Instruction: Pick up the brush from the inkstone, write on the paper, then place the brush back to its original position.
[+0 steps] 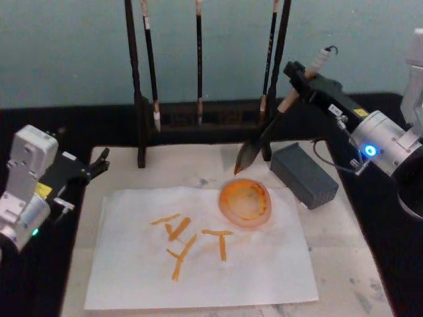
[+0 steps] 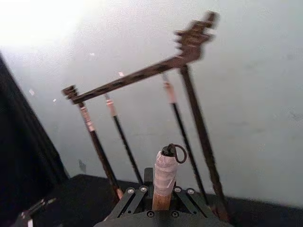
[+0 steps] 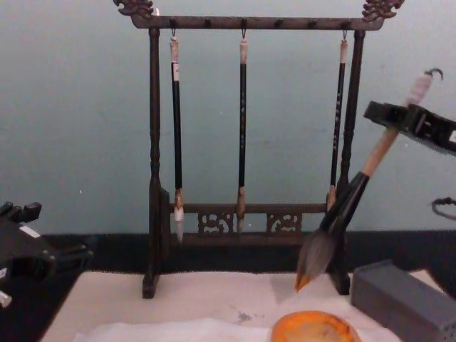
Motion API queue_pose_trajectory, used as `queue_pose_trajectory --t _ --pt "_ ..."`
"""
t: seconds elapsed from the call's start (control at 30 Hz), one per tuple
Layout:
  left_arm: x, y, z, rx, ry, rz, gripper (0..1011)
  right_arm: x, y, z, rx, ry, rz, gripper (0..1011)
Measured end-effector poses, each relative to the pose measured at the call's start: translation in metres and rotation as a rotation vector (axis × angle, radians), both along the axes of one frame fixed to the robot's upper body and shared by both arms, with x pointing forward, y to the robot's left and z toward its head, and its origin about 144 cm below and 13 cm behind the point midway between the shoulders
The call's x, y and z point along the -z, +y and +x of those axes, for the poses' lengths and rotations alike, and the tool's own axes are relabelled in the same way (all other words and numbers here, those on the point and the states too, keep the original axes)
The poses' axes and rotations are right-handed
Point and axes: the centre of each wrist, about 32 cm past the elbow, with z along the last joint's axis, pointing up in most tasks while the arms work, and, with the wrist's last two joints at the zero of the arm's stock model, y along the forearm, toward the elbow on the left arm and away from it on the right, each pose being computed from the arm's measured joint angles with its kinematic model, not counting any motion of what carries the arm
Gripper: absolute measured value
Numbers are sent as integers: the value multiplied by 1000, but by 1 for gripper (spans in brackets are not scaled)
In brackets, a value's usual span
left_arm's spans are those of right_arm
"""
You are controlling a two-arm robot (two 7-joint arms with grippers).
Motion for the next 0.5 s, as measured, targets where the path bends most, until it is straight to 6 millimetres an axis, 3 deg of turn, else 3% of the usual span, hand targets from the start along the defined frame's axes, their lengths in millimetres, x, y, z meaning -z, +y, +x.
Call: queue_pose_trajectory --t 0.5 --pt "0 0 0 0 0 0 1010 -6 8 -9 -116 -227 -207 151"
